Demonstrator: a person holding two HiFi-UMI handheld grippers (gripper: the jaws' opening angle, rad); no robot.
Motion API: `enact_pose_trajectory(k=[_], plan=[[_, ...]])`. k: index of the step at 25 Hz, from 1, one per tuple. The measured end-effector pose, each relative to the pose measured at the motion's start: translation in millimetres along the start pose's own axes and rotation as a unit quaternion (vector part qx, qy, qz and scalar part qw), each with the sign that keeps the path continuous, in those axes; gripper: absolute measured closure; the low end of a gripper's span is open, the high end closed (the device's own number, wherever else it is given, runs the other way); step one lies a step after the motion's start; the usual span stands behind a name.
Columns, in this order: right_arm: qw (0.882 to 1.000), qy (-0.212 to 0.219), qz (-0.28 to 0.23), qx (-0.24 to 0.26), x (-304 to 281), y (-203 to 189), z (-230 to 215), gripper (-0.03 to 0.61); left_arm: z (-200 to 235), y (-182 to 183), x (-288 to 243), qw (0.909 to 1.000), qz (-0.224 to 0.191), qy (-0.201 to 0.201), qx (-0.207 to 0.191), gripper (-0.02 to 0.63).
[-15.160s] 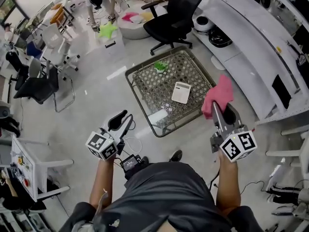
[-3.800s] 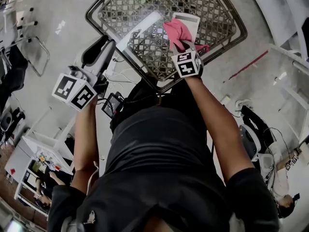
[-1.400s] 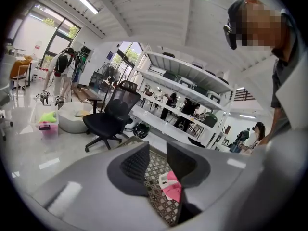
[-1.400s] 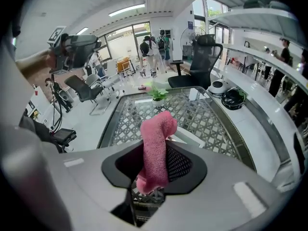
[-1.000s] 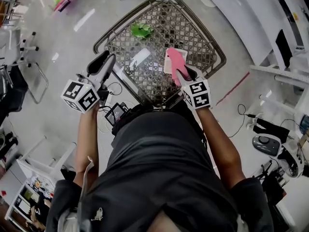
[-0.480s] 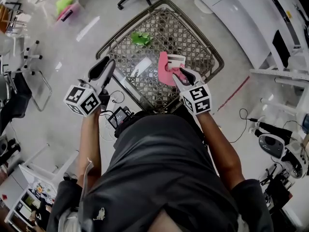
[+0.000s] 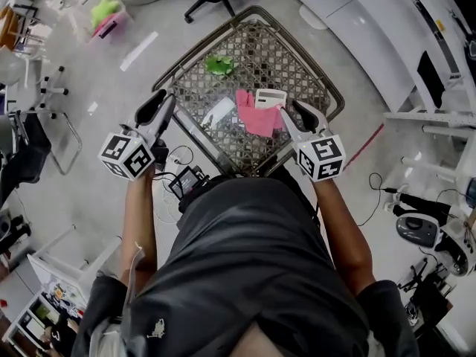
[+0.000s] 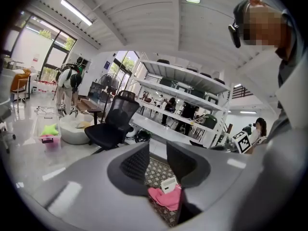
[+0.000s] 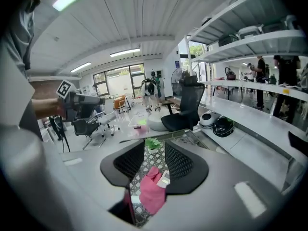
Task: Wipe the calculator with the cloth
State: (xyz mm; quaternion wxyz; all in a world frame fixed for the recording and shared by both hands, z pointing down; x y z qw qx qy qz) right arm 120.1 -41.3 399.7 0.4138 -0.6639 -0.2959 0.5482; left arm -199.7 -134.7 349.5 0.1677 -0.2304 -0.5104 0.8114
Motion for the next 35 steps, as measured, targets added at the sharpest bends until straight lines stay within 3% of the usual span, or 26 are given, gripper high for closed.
enact_pose_trajectory(k=[7,13,35], plan=[[0.995,-0.03,-0.087,-0.048,34.6,63.4,-22.9,0.46,-3.8,2.1,2.9,1.0,-0.004,-0.003,-0.005,0.443],[0.993,-0.036,-0.106,-0.036,52.4,90.8,-26.0,0.479,-7.7,1.3,6.5,0.9999,-0.008,-0.006,-0.01,0.443],[0.995,-0.041,-0.076,-0.042,58.2,71.4,-13.5,0.48,-15.0,-9.6,15.7,0.9999,-0.007,-0.01,-0.006,0.443]])
Point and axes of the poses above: the fingertips, and each gripper's own axes: x backward along the fingers, z to its left, y out of its top, the point moved 4 cm from there along x, backward along the fingers, and after that the axes turned 9 degrees about -y, right-handed, at the moved point
